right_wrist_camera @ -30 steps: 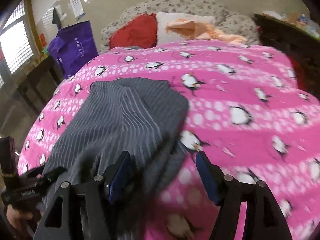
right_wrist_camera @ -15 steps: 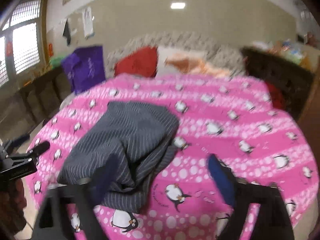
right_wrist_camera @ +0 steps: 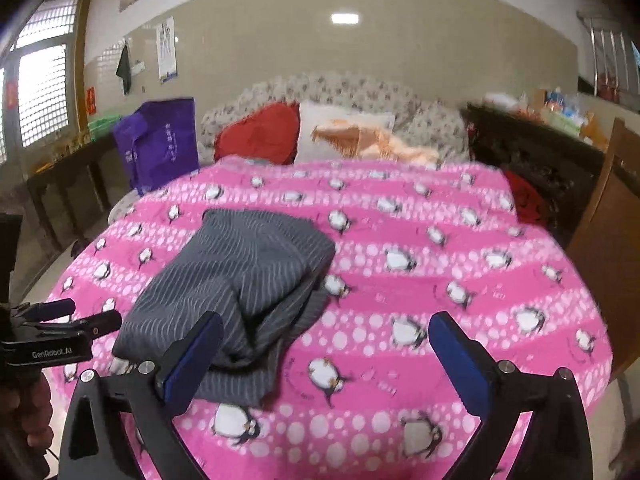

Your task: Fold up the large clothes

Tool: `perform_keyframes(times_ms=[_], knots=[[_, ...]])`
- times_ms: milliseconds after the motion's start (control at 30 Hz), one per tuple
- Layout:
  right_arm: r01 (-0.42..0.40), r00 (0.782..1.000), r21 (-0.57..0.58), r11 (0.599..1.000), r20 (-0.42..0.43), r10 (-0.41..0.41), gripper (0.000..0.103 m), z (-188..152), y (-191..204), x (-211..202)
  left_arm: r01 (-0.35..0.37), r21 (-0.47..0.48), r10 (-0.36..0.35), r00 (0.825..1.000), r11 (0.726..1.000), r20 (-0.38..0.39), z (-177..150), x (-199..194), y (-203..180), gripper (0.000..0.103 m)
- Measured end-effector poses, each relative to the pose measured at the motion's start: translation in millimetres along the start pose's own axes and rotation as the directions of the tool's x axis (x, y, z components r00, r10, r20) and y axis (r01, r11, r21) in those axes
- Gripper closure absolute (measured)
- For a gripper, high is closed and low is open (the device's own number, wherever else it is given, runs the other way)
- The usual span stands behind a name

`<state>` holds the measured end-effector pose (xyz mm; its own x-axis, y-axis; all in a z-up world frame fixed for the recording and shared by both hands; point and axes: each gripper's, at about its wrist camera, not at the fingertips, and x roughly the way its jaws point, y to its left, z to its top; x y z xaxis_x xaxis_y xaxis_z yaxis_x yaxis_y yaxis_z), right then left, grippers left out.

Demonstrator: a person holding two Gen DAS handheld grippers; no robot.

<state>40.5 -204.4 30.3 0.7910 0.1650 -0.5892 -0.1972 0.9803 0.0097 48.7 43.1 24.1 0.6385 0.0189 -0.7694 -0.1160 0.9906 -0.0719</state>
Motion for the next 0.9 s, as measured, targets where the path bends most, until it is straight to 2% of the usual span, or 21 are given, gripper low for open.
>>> perform_keyframes(times_ms=[133,267,467,600,700,900], knots=[[-0.088,0.994,0.040,0.995,-0.059,0.090,0.006,-7.1,1.6,3.5,-0.031,-0.022,0.031,0.999,0.999,-0.031,-1.1,-0.7,2.8,0.000],[-0.072,0.997,0.042,0.997,-0.020,0.073,0.006,-10.2,4.6,-5.1,-0.043,-0.022,0.042,0.998,0.999,-0.041,0.2,1.3,1.7,0.000],[-0.136,0.988,0.080,0.987,-0.065,0.142,0.006,-12.2,1.1,0.1,-0.046,0.008,0.047,0.997,0.999,-0.064,1.3,16.2,-9.2,0.000],[-0.128,0.990,0.107,0.986,-0.046,0.134,0.006,-16.3,-2.6,3.3,-0.051,0.042,0.054,0.995,0.998,-0.088,-2.1,31.0,-17.3,0.000],[-0.112,0.990,0.104,0.988,-0.069,0.120,0.006,-18.9,-3.7,9.8,-0.041,0.052,0.047,0.993,0.998,-0.108,-3.5,41.7,-21.4,0.000],[-0.148,0.983,0.091,0.985,-0.093,0.157,0.006,-21.4,1.1,19.2,-0.023,0.064,0.031,0.991,0.998,-0.131,-7.5,53.8,-25.9,0.000]])
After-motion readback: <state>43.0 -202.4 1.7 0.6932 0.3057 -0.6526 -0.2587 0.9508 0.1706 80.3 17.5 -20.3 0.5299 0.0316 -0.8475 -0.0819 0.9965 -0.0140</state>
